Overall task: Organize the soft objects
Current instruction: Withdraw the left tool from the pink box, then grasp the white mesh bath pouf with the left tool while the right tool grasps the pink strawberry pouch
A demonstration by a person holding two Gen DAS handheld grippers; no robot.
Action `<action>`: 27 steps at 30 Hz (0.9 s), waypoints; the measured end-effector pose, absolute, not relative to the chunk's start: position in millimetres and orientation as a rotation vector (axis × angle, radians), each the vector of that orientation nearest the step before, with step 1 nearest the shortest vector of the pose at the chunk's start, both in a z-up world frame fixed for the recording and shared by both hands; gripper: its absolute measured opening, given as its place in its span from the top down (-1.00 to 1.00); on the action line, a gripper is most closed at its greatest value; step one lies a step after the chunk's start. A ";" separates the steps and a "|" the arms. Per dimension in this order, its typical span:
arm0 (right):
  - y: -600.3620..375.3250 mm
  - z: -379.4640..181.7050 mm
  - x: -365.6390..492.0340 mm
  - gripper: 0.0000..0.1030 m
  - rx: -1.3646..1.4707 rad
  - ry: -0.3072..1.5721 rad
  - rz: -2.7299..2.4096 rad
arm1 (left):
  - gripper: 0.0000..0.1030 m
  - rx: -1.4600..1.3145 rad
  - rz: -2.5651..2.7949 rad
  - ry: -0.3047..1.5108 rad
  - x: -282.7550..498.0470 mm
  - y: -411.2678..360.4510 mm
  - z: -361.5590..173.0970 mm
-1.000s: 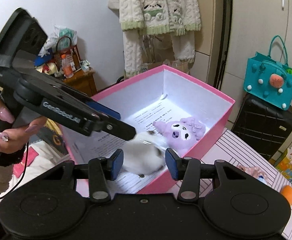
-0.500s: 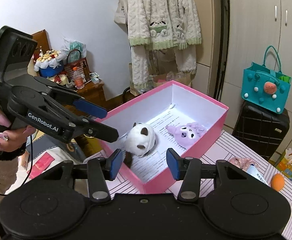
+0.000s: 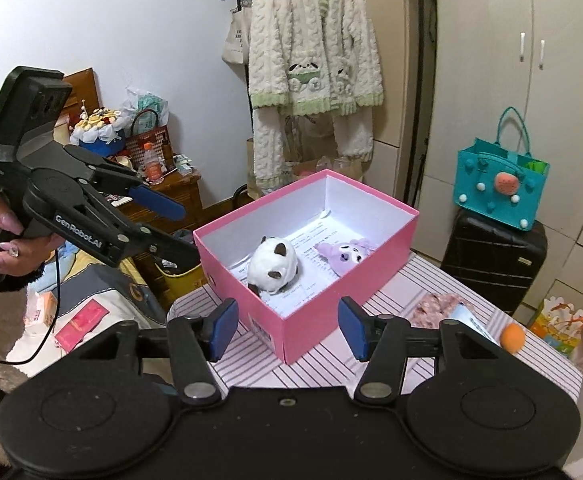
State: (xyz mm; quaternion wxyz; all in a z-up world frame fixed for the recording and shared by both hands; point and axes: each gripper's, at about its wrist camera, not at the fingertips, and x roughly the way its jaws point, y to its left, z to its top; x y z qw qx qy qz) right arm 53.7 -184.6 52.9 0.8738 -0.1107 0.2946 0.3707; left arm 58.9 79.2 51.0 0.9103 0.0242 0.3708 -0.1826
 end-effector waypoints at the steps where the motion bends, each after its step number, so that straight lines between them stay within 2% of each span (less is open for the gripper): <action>1: -189.0 53.1 51.4 -0.18 -0.230 0.614 0.771 | -0.52 0.057 -0.381 0.761 55.7 77.1 51.6; 12: -232.8 34.8 17.0 -0.28 -0.218 0.624 0.674 | -0.52 0.115 -0.522 0.787 35.2 38.1 43.8; 27: -278.4 -18.2 23.1 -0.35 -0.131 0.701 0.591 | -0.52 0.182 -0.687 0.796 40.3 -27.8 10.7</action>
